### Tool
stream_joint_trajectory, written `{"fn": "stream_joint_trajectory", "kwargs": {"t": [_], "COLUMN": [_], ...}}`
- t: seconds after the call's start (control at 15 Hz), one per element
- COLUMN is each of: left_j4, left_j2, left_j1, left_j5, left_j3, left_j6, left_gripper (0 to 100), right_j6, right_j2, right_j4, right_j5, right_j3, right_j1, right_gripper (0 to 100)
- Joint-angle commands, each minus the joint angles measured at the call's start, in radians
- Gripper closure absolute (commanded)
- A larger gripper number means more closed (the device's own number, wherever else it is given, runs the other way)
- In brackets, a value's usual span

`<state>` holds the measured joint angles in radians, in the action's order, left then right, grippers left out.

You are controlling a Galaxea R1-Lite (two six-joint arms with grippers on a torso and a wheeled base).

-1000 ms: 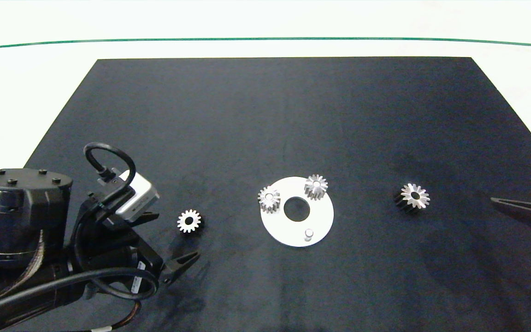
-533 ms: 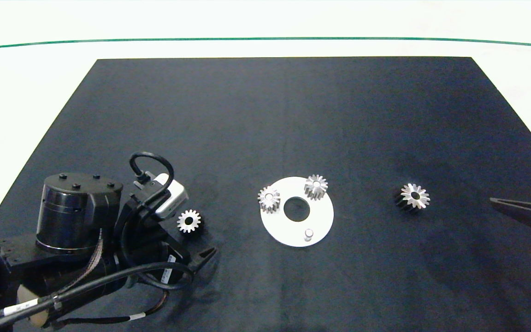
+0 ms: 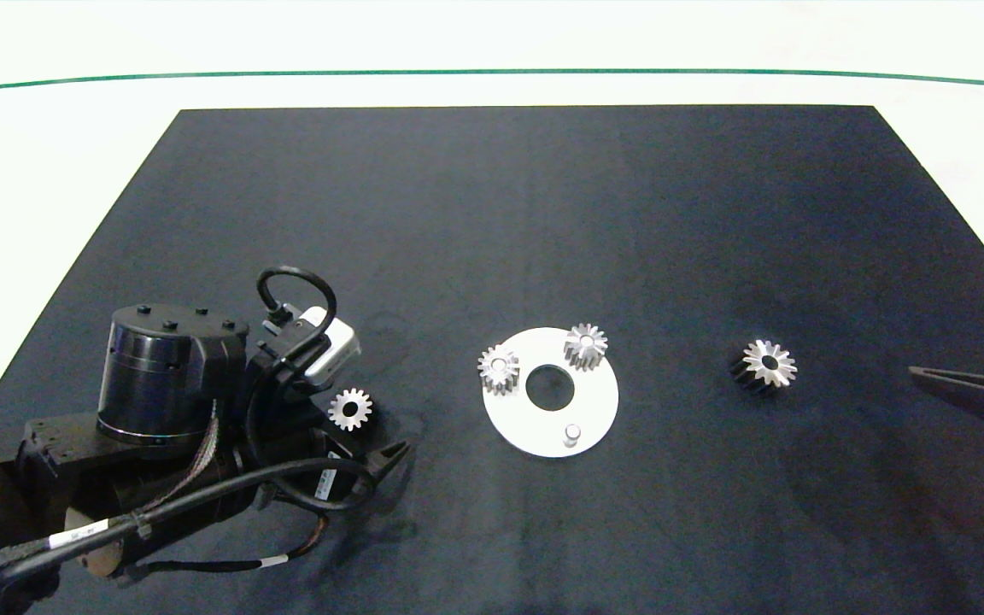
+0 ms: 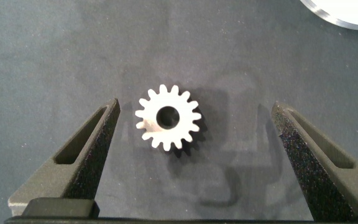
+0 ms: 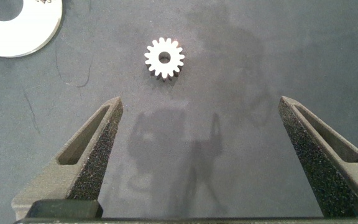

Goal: Remove an incorrectly installed larger gear and replace it with the correct smaller gear

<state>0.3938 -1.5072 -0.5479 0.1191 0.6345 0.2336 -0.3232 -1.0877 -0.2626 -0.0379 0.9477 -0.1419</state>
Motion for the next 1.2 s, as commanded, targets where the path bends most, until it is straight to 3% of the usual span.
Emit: {"fn": "stream_joint_trajectory", "kwargs": {"t": [0.07,0.73,0.93,1.2], "left_j4": [0.005,0.037,0.039,0.039], "left_j2": [-0.016,-0.045,-0.045,-0.045], "left_j1": [0.003,0.008,0.009,0.008], "left_j5": [0.001,0.022,0.043,0.047], "left_j3": [0.004,-0.001,0.005,0.001], "left_j6": [0.001,0.004,0.006,0.010], "left_gripper": [0,1,7,14], "right_j6": [-0.002,-0.002,-0.002,-0.002], "right_j2": [-0.001,-0.003,-0.003,-0.003], "right_j4": [-0.003,-0.003,-0.003,-0.001], "right_j5": [0.000,-0.011,-0.014,-0.014], "right_j3": [0.000,-0.001,-0.001,-0.001], "right_j1": [-0.001,0.001,0.007,0.007], "right_gripper": [0,0,0,0]}}
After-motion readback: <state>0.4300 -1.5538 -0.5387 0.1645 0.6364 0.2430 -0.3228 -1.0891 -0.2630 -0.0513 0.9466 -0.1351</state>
